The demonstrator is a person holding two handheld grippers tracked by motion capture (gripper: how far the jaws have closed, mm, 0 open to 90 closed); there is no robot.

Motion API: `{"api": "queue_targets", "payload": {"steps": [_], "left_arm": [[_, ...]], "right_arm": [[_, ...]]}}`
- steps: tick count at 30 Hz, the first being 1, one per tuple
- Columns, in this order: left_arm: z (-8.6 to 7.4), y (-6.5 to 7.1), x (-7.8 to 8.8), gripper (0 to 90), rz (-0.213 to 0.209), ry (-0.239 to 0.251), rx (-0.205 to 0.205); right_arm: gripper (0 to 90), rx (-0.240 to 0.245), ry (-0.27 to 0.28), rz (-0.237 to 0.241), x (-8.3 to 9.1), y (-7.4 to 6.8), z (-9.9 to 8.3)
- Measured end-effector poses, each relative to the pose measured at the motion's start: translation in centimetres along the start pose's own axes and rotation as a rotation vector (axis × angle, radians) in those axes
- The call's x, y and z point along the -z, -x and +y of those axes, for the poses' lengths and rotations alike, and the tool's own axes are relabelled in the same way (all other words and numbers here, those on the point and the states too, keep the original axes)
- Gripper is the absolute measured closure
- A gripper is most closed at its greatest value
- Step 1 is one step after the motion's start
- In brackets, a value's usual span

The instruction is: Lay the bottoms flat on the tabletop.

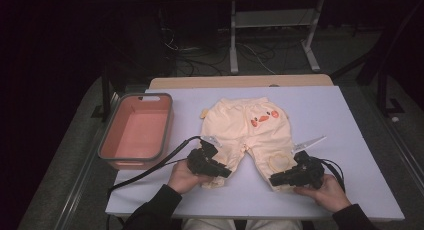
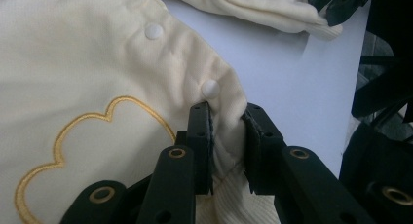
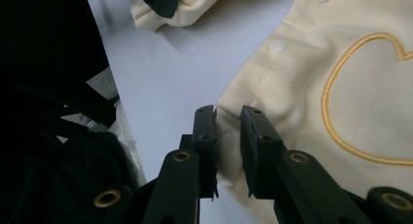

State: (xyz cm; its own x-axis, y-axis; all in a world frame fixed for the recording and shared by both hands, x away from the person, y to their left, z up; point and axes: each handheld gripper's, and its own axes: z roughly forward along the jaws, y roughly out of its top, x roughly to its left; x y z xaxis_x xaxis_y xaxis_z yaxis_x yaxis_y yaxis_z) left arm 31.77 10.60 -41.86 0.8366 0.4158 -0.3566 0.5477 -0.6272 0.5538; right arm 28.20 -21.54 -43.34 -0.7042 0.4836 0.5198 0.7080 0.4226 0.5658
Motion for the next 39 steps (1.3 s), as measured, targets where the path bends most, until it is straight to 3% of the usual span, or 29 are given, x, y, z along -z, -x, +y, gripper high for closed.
{"api": "queue_targets", "payload": {"steps": [15,23,29,33,39], "left_arm": [[-0.3,0.6,0.3,73.5,-0.011,-0.028,-0.041],[-0.4,0.7,0.2,72.1,-0.034,-0.034,-0.048],[-0.5,0.6,0.2,58.3,-0.076,-0.037,-0.046],[-0.4,0.8,0.6,50.6,-0.096,0.000,-0.048],[-0.4,1.3,1.7,36.6,-0.062,0.066,-0.085]], "right_arm": [[75.6,-0.014,-0.041,0.035,0.1,-0.2,-0.6],[75.5,-0.019,-0.034,0.048,0.3,-0.5,-0.7],[72.5,-0.013,-0.003,0.047,0.5,-0.5,-0.7],[65.7,-0.017,0.029,0.050,0.7,-0.4,-0.7],[57.1,-0.003,0.076,0.037,1.1,-0.5,-0.8]]}}
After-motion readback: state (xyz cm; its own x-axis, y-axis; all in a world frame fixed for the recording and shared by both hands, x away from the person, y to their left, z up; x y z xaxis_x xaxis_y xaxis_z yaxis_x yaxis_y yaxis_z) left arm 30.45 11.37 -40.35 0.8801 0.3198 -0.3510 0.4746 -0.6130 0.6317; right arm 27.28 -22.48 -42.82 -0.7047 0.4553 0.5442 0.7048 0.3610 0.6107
